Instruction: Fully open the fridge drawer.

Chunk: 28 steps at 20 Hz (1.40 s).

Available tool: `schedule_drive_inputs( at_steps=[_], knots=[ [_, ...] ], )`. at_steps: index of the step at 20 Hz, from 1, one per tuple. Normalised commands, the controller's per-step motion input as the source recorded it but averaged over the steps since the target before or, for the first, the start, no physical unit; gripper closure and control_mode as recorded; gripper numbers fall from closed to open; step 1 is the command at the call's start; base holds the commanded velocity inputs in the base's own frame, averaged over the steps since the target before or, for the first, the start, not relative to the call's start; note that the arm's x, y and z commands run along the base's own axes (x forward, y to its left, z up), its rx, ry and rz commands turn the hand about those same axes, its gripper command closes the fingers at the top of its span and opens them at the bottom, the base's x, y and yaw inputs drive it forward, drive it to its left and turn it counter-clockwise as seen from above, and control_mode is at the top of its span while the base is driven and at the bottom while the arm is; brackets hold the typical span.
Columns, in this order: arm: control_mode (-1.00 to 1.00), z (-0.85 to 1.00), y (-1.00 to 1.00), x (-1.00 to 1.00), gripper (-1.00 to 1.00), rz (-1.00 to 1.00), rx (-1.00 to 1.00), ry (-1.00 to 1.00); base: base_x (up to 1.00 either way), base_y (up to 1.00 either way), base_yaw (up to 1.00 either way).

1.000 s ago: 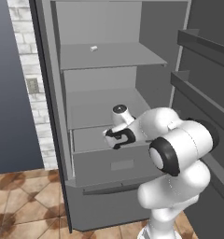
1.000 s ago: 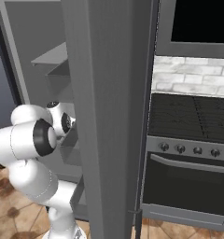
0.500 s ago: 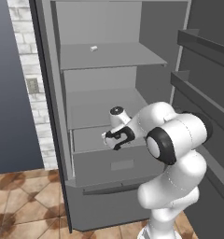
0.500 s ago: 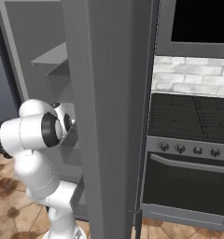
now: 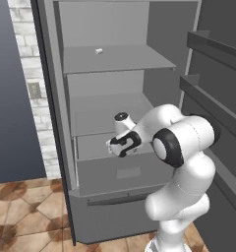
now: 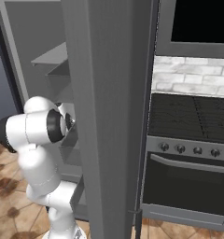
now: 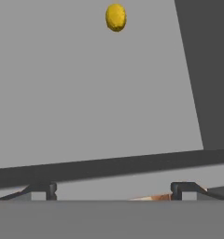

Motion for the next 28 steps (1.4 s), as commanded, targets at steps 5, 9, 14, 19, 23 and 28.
schedule_drive_inputs(
  at_steps=[5, 9, 14, 19, 23, 28],
  knots=[
    [-1.0, -0.24, -0.02, -0.03, -1.0, 0.0, -0.04, 0.07, 0.0, 0.0, 0.0],
    [-1.0, -0.41, -0.23, -0.35, -1.0, 0.0, -0.11, 0.12, 0.0, 0.0, 0.0],
    [-1.0, -0.46, -0.3, -0.47, -1.0, 0.0, -0.14, 0.11, 0.0, 0.0, 0.0],
    [-1.0, -0.55, -0.43, -0.55, -1.0, 0.0, -0.1, 0.14, 0.0, 0.0, 0.0],
    [-1.0, -0.62, -0.61, -0.68, -1.0, 0.0, -0.02, 0.16, 0.0, 0.0, 0.0],
    [-1.0, -0.6, -0.81, -0.94, -1.0, 0.0, 0.0, 0.12, 0.0, 0.0, 0.0]
  ],
)
